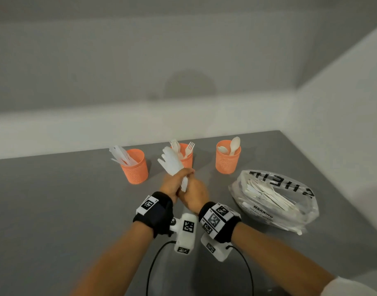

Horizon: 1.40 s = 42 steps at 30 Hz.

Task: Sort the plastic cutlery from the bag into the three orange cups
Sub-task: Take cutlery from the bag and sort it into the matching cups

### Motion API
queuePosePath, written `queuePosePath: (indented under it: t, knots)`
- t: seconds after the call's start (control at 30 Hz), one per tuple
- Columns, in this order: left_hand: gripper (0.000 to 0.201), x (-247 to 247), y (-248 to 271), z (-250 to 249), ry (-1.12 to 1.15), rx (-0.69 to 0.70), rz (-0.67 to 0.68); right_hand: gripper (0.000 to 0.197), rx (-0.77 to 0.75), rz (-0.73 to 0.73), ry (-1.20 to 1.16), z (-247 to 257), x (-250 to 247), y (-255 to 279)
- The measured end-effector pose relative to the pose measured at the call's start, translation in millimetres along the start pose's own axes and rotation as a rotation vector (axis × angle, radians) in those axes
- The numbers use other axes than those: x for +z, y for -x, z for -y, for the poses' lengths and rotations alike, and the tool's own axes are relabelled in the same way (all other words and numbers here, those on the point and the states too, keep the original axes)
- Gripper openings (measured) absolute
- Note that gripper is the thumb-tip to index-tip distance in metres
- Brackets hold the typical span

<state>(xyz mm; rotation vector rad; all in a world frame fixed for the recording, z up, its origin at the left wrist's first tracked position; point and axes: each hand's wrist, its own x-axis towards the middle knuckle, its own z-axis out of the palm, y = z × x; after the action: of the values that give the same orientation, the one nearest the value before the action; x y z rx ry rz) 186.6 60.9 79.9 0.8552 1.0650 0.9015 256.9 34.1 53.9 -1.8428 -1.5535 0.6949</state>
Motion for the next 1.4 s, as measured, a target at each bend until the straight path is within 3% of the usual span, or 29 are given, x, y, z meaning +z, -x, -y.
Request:
queuePosePath:
  t: [0.1, 0.17, 0.23, 0.33, 0.4, 0.53, 0.63, 0.77, 0.93, 1.1, 1.23, 1.4]
  knots:
    - [0.012, -5, -2, -4, -0.066, 0.014, 0.074, 0.02, 0.018, 0.236, -0.375, -3, -17, -2]
    - [0.022, -8, -1, -4, -0.097, -0.031, 0.149, 0.012, 0.129, 0.465, -0.648, -3, -30, -1]
    - [0.025, -7, 0, -4, -0.141, -0.061, 0.209, 0.007, 0.216, 0.594, -0.767, -5, -38, 0]
    - [0.023, -5, 1, -4, -0.184, -0.069, 0.25, 0.019, 0.275, 0.671, -0.801, -6, -36, 1]
    - [0.023, -8, 0, -5, -0.208, -0.056, 0.24, 0.021, 0.293, 0.635, -0.842, -5, -30, 2]
    - [0.051, -16, -1, -6, -0.239, -0.002, 0.115, 0.018, 0.284, 0.368, -0.923, -9, -21, -4]
    - [0.036, -17, -1, -4, -0.284, 0.057, -0.056, 0.021, 0.237, 0.299, -0.826, -14, -19, -7]
    - [0.025, -13, 0, 0, -0.31, 0.12, -0.133, 0.021, 0.208, 0.295, -0.723, -14, -16, -8]
    - [0.026, -17, 1, -1, -0.239, 0.155, -0.112, 0.013, 0.183, 0.301, -0.868, -14, -18, -7]
    - [0.023, -17, 0, -2, -0.22, 0.16, -0.085, 0.02, 0.163, 0.3, -0.873, -12, -20, -4]
    - [0.014, -18, 0, -4, -0.177, 0.119, -0.04, 0.031, 0.196, 0.26, -0.851, -13, -22, -4]
    - [0.02, -17, -2, -3, -0.15, 0.063, -0.009, 0.025, 0.17, 0.244, -0.902, -19, -22, -8]
